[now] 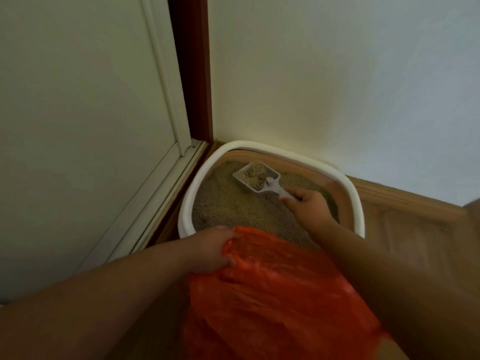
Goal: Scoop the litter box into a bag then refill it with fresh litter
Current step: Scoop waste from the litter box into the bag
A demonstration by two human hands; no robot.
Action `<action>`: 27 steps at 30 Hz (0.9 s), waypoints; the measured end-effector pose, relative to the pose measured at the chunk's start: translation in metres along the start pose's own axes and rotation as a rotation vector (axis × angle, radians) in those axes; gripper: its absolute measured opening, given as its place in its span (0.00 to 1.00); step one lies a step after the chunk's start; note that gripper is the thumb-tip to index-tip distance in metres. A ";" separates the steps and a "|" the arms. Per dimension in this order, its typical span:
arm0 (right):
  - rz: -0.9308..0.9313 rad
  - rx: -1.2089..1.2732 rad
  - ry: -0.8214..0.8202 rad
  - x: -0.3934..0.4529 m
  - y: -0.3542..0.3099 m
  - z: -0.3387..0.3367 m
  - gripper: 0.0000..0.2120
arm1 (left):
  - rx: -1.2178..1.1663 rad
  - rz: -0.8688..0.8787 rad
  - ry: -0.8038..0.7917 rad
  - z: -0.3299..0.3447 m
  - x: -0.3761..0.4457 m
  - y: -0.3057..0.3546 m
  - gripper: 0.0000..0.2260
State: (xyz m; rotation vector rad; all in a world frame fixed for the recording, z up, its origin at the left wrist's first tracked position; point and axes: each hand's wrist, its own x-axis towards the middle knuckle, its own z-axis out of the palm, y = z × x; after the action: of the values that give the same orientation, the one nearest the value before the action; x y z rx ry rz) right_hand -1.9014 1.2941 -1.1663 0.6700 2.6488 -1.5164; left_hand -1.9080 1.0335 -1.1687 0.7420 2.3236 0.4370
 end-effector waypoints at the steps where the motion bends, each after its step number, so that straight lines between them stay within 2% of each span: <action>1: -0.017 -0.013 -0.015 -0.008 0.000 -0.011 0.16 | 0.012 0.004 0.000 0.001 -0.001 0.002 0.32; 5: -0.065 -0.013 -0.066 -0.043 0.007 -0.040 0.14 | 0.051 0.014 0.039 0.005 -0.010 0.011 0.30; 10: -0.032 -0.036 -0.047 -0.078 0.032 -0.059 0.15 | 0.069 0.040 0.094 0.006 -0.018 0.024 0.29; 16: -0.026 -0.019 -0.030 -0.098 0.044 -0.092 0.16 | 0.065 0.048 0.114 0.002 -0.022 0.038 0.32; 27: -0.027 0.006 -0.023 -0.112 0.050 -0.102 0.16 | 0.057 0.087 0.149 -0.004 -0.036 0.047 0.32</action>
State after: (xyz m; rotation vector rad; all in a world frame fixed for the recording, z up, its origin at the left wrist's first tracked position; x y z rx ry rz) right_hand -1.7611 1.3605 -1.1288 0.6164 2.6481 -1.5293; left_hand -1.8693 1.0480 -1.1261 0.8671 2.4579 0.4803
